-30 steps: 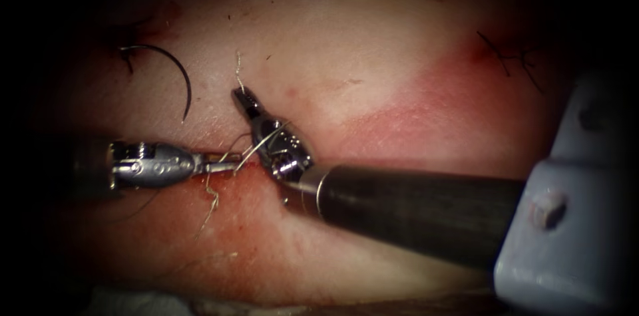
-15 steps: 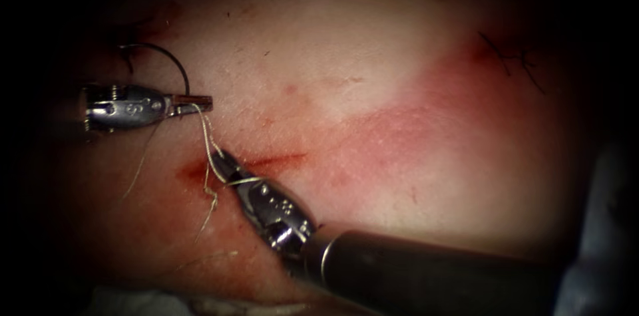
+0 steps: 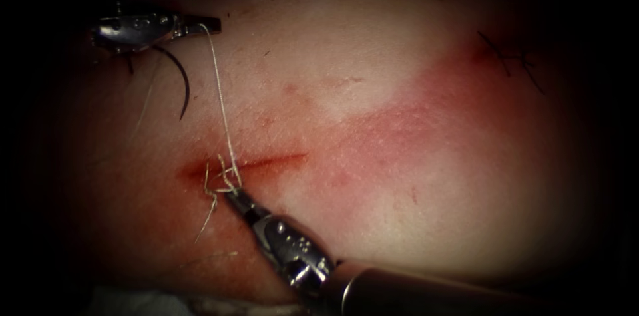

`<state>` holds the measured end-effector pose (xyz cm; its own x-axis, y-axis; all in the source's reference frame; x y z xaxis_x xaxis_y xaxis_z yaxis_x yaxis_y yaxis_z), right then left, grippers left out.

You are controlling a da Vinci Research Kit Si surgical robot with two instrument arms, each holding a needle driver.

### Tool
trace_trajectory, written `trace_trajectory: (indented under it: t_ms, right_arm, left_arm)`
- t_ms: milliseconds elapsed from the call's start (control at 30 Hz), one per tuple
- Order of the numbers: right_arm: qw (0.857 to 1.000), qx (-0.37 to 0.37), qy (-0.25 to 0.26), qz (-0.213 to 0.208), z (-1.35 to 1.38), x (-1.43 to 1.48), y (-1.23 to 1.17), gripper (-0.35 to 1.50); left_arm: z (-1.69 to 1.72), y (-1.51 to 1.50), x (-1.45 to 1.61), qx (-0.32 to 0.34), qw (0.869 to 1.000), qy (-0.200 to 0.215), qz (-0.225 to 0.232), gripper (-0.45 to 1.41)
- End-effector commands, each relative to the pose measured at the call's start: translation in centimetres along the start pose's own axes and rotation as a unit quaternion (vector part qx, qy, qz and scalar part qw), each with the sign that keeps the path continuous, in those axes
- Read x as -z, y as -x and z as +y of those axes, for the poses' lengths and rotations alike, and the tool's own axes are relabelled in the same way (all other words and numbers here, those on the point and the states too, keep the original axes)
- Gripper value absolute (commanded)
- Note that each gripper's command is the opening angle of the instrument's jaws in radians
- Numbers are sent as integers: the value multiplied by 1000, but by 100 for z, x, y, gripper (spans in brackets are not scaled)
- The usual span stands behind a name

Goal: Wound Closure

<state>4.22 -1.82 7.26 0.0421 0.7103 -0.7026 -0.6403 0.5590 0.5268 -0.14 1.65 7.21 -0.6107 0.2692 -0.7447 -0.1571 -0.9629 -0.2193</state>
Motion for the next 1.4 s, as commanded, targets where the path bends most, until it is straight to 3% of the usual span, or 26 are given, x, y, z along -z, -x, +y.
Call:
trace_trajectory:
  t_ms: [33,333,433,700,833,1133,1167,1200,1233,1267,1300,1400]
  right_arm:
    - [1000,3,-12,-14,-16,-5,25,-35]
    - [993,67,-63,-68,-36,4,52,-35]
    - [986,99,-100,-91,-43,20,64,-35]
    - [979,138,-117,-92,-37,30,67,-35]
    - [979,142,-115,-96,-38,30,74,-35]
    - [979,145,-104,-98,-33,27,73,-35]
    - [979,145,-106,-98,-33,28,73,19]
    - [977,144,-119,-99,-33,33,72,94]
    - [977,143,-123,-99,-33,35,71,118]
    - [972,169,-131,-95,-33,39,69,140]
    - [971,175,-135,-95,-33,47,63,148]
    - [969,163,-155,-98,-35,67,47,148]
  left_arm:
    - [-12,-5,-2,0,1000,-6,2,-45]
    - [-56,-29,3,12,1000,-19,6,-45]
    - [-68,-35,0,15,1000,-22,5,-45]
    - [-87,-40,1,24,999,-29,6,-45]
    - [-107,-46,6,26,998,-52,9,-45]
    - [-79,-47,10,18,998,-53,8,-45]
    - [-73,-47,12,18,998,-52,9,-45]
    - [-63,-46,16,15,999,-48,10,-45]
    - [-60,-46,17,15,999,-48,10,-45]
    - [-55,-46,21,15,999,-47,10,-45]
    - [-49,-46,28,13,999,-44,9,-45]
    - [-41,-49,43,13,999,-38,11,-45]
